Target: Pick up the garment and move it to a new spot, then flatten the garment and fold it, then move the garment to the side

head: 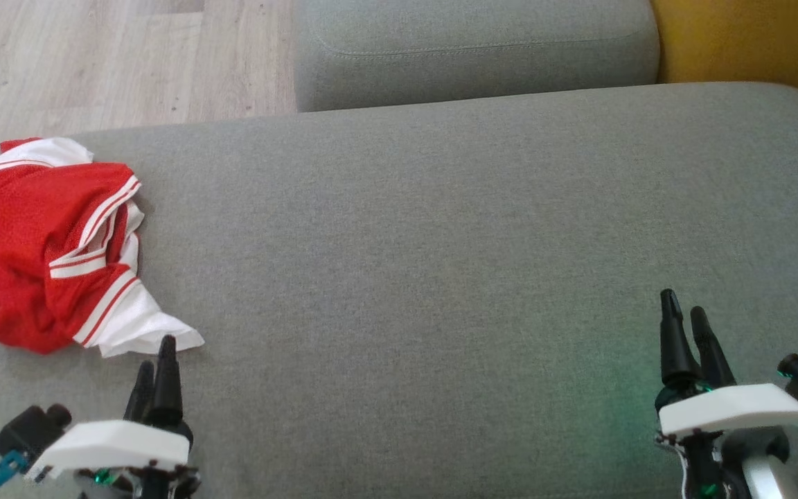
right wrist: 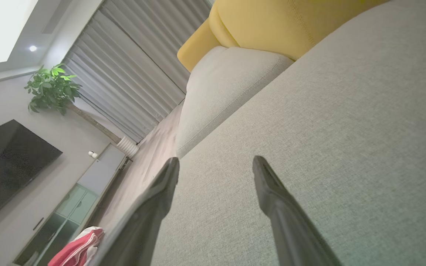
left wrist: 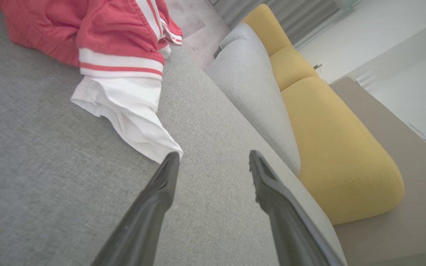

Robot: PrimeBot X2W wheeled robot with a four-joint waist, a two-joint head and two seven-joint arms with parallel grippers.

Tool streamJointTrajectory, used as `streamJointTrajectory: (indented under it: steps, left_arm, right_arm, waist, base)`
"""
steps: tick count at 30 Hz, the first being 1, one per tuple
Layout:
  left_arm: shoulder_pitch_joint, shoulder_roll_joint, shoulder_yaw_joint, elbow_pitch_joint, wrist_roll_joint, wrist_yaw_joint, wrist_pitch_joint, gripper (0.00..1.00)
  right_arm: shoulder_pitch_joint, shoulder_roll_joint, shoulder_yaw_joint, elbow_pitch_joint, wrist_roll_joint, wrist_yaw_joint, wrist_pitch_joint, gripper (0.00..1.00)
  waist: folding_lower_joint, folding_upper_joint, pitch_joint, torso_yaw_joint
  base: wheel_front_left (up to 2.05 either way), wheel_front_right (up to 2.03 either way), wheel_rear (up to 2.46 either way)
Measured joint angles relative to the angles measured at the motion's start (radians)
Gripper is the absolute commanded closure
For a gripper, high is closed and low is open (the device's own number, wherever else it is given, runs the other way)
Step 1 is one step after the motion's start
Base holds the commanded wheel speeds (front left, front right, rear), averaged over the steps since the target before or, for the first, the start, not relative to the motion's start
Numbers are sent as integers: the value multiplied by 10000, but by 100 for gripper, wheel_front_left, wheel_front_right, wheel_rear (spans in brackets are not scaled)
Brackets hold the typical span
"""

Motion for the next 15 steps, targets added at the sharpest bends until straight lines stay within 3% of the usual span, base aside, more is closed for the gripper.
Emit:
streamJointTrajectory:
  steps: [15]
  left_arm:
    - [170,77,-58,-134,2013,123,-439,0]
  right_arm:
    - [-1,0,274,-31,-2117,0,-431,0]
  waist:
    - [0,0,-19,3]
  base:
    - [0,0,0]
